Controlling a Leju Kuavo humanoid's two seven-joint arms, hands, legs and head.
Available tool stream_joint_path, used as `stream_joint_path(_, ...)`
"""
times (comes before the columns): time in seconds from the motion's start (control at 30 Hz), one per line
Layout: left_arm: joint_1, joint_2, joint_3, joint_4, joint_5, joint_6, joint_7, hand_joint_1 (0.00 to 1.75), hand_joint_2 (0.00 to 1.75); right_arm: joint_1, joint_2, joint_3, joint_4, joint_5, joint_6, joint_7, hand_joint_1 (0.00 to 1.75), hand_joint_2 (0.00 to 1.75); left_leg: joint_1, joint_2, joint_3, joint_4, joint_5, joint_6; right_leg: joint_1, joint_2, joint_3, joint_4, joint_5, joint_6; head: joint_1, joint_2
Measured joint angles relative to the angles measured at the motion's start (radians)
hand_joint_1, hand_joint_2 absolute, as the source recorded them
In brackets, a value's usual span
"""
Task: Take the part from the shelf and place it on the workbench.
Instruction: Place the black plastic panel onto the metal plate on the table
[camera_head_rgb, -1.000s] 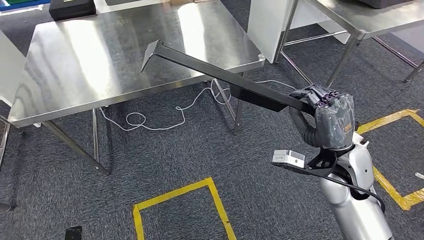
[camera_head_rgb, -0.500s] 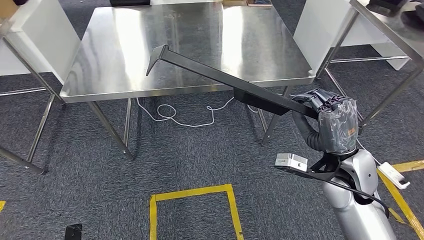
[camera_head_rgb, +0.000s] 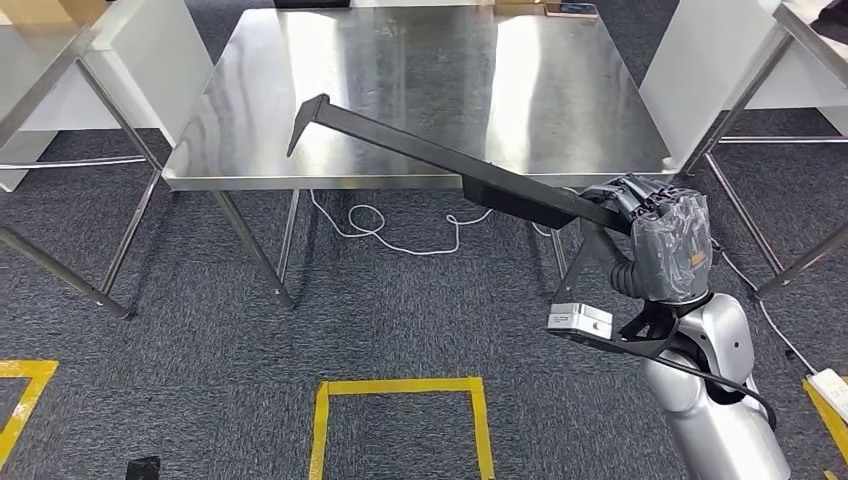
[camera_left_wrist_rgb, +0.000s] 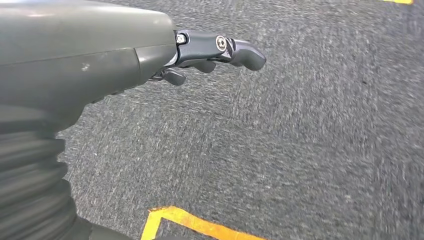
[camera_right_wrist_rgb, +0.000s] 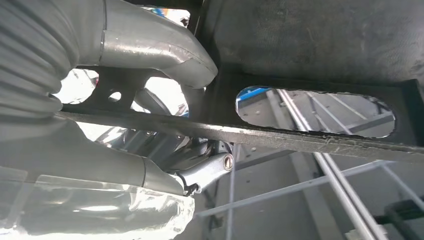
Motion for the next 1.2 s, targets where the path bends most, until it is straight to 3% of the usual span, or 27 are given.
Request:
stream_joint_path(0.07, -0.001, 0.004, 0.0, 0.0, 0.0, 0.0, 0.0, 0.0, 1.75, -0.001, -0.001, 0.0, -0.001, 0.0, 0.0, 0.0, 1.75, 1.75, -0.01, 0.032, 0.062, -0.117, 0.04, 0.013, 0.008, -0.016, 0.009, 0.001, -0.01, 0.008, 0.001, 0.0)
stream_joint_path(0.1, -0.002, 0.005, 0.0, 0.0, 0.0, 0.0, 0.0, 0.0, 1.75, -0.001, -0.001, 0.0, -0.001, 0.0, 0.001, 0.0, 1.75, 1.75, -0.015, 0.04, 0.073, -0.139, 0.041, 0.018, 0.012, -0.024, 0.011, 0.0, -0.013, 0.013, 0.002, 0.0)
stream_joint_path(0.17, -0.001, 0.006, 0.0, 0.0, 0.0, 0.0, -0.001, 0.0, 1.75, -0.002, -0.001, 0.0, -0.002, 0.0, 0.002, -0.001, 1.75, 1.75, -0.019, 0.023, 0.074, -0.145, 0.038, 0.025, 0.018, -0.042, 0.015, -0.003, -0.018, 0.023, 0.003, 0.0)
stream_joint_path(0.23, -0.001, 0.006, 0.001, 0.0, -0.001, 0.0, -0.001, 0.0, 1.75, -0.002, -0.003, -0.001, -0.005, -0.003, 0.001, -0.002, 1.75, 1.75, -0.014, 0.006, 0.084, -0.157, 0.043, 0.037, 0.019, -0.025, 0.01, 0.019, -0.035, 0.028, 0.002, 0.0)
stream_joint_path(0.27, -0.002, 0.006, 0.001, 0.0, -0.002, -0.001, -0.001, 0.0, 1.75, -0.002, -0.005, -0.002, -0.007, -0.007, 0.001, -0.004, 1.75, 1.75, -0.011, -0.002, 0.09, -0.163, 0.046, 0.043, 0.018, -0.001, -0.007, 0.059, -0.055, 0.028, 0.004, 0.0)
stream_joint_path(0.33, -0.004, 0.005, 0.001, 0.0, -0.003, -0.001, 0.0, 0.0, 1.75, 0.003, -0.01, -0.002, -0.008, -0.019, 0.001, -0.008, 1.75, 1.75, -0.006, -0.018, 0.092, -0.166, 0.047, 0.051, 0.011, 0.047, -0.079, 0.195, -0.108, 0.022, 0.01, 0.0)
stream_joint_path(0.4, -0.003, 0.005, 0.001, 0.0, -0.003, -0.002, 0.0, 0.0, 1.75, 0.009, -0.012, -0.002, -0.008, -0.025, 0.002, -0.012, 1.75, 1.75, -0.006, -0.035, 0.093, -0.165, 0.045, 0.052, 0.007, 0.059, -0.146, 0.296, -0.132, 0.03, 0.012, 0.0)
stream_joint_path(0.43, -0.002, 0.005, 0.001, 0.0, -0.002, -0.004, 0.002, 0.0, 1.75, 0.01, -0.012, -0.002, -0.008, -0.027, 0.002, -0.014, 1.75, 1.75, -0.006, -0.043, 0.094, -0.165, 0.044, 0.051, 0.005, 0.059, -0.152, 0.291, -0.118, 0.04, 0.012, 0.0)
stream_joint_path(0.47, -0.001, 0.005, 0.002, 0.0, -0.001, -0.006, 0.003, 0.0, 1.75, 0.01, -0.013, -0.002, -0.008, -0.028, 0.002, -0.016, 1.75, 1.75, -0.006, -0.05, 0.097, -0.164, 0.042, 0.049, 0.002, 0.059, -0.136, 0.243, -0.088, 0.052, 0.012, 0.0)
stream_joint_path(0.53, 0.0, 0.006, 0.004, 0.0, 0.001, -0.009, 0.007, 0.0, 1.75, 0.01, -0.013, -0.002, -0.008, -0.03, 0.002, -0.018, 1.75, 1.75, -0.008, -0.061, 0.102, -0.162, 0.037, 0.041, -0.003, 0.061, -0.074, 0.095, -0.017, 0.069, 0.013, 0.0)
stream_joint_path(0.6, 0.001, 0.006, 0.009, 0.0, 0.002, -0.009, 0.008, 0.0, 1.75, 0.009, -0.013, -0.001, -0.008, -0.031, 0.001, -0.02, 1.75, 1.75, -0.014, -0.068, 0.102, -0.157, 0.03, 0.037, -0.008, 0.063, -0.037, 0.009, 0.022, 0.062, 0.013, 0.0)
stream_joint_path(0.67, 0.004, 0.007, 0.013, 0.0, 0.002, -0.008, 0.009, 0.0, 1.75, 0.009, -0.012, 0.0, -0.008, -0.032, 0.001, -0.02, 1.75, 1.75, -0.015, -0.069, 0.1, -0.154, 0.028, 0.044, -0.01, 0.064, -0.031, -0.001, 0.03, 0.052, 0.011, 0.0)
stream_joint_path(0.73, 0.006, 0.008, 0.015, 0.0, 0.002, -0.009, 0.009, 0.0, 1.75, 0.007, -0.012, 0.0, -0.008, -0.032, 0.002, -0.02, 1.75, 1.75, -0.013, -0.068, 0.1, -0.154, 0.029, 0.051, -0.006, 0.064, -0.032, -0.001, 0.03, 0.05, 0.009, 0.0)
stream_joint_path(0.9, 0.007, 0.01, 0.018, 0.0, 0.005, -0.017, -0.003, 0.0, 1.75, 0.006, -0.011, 0.001, -0.008, -0.032, 0.002, -0.021, 1.75, 1.75, -0.008, -0.066, 0.101, -0.153, 0.026, 0.048, -0.002, 0.065, -0.032, -0.001, 0.029, 0.042, 0.009, 0.0)
stream_joint_path(1.1, 0.009, 0.015, 0.02, 0.0, 0.004, -0.008, -0.009, 0.0, 1.75, 0.011, -0.015, 0.005, -0.008, -0.036, 0.0, -0.032, 1.75, 1.75, -0.01, -0.064, 0.099, -0.152, 0.022, 0.043, -0.004, 0.065, -0.031, -0.004, 0.029, 0.043, 0.009, 0.0)
stream_joint_path(1.2, 0.01, 0.015, 0.022, 0.001, 0.004, -0.006, -0.008, 0.0, 1.75, 0.01, -0.018, 0.006, -0.009, -0.037, -0.001, -0.035, 1.75, 1.75, -0.012, -0.064, 0.103, -0.163, 0.029, 0.018, 0.007, 0.065, -0.028, -0.007, 0.028, 0.033, 0.011, 0.0)
